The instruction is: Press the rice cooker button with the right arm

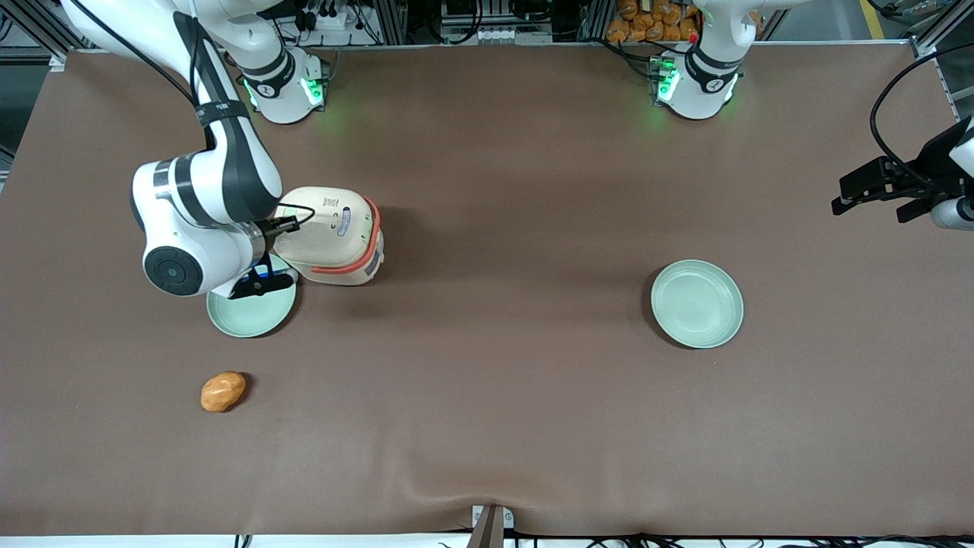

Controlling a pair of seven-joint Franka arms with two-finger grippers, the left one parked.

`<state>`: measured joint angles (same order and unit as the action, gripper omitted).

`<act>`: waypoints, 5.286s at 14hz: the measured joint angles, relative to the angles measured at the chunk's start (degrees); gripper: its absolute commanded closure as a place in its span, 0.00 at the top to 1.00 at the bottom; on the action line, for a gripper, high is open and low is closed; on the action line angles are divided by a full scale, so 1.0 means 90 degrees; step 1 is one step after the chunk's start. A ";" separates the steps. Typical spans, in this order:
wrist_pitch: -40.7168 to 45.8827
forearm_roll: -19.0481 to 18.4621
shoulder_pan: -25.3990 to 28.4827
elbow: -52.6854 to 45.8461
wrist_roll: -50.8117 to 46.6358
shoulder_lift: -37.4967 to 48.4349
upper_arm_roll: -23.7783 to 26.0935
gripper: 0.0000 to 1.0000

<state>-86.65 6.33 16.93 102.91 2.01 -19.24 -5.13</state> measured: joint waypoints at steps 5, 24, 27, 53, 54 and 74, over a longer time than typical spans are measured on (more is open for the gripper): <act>0.0004 -0.0005 0.0005 -0.0008 0.0001 -0.0010 0.0000 0.00; 0.0051 -0.0177 0.0184 -0.0028 0.0002 -0.0064 -0.0010 0.00; 0.0058 -0.0214 0.0220 -0.0033 0.0003 -0.0065 -0.0021 0.00; 0.0577 -0.0061 -0.0568 -0.1906 0.0031 0.1668 0.0383 1.00; 0.0576 -0.0108 -0.0702 -0.1946 0.0033 0.1776 0.0451 1.00; 0.1151 -0.0780 -0.0984 -0.2028 0.0341 0.2169 -0.0413 1.00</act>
<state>-76.29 -0.69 8.07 84.65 5.08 0.28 -8.85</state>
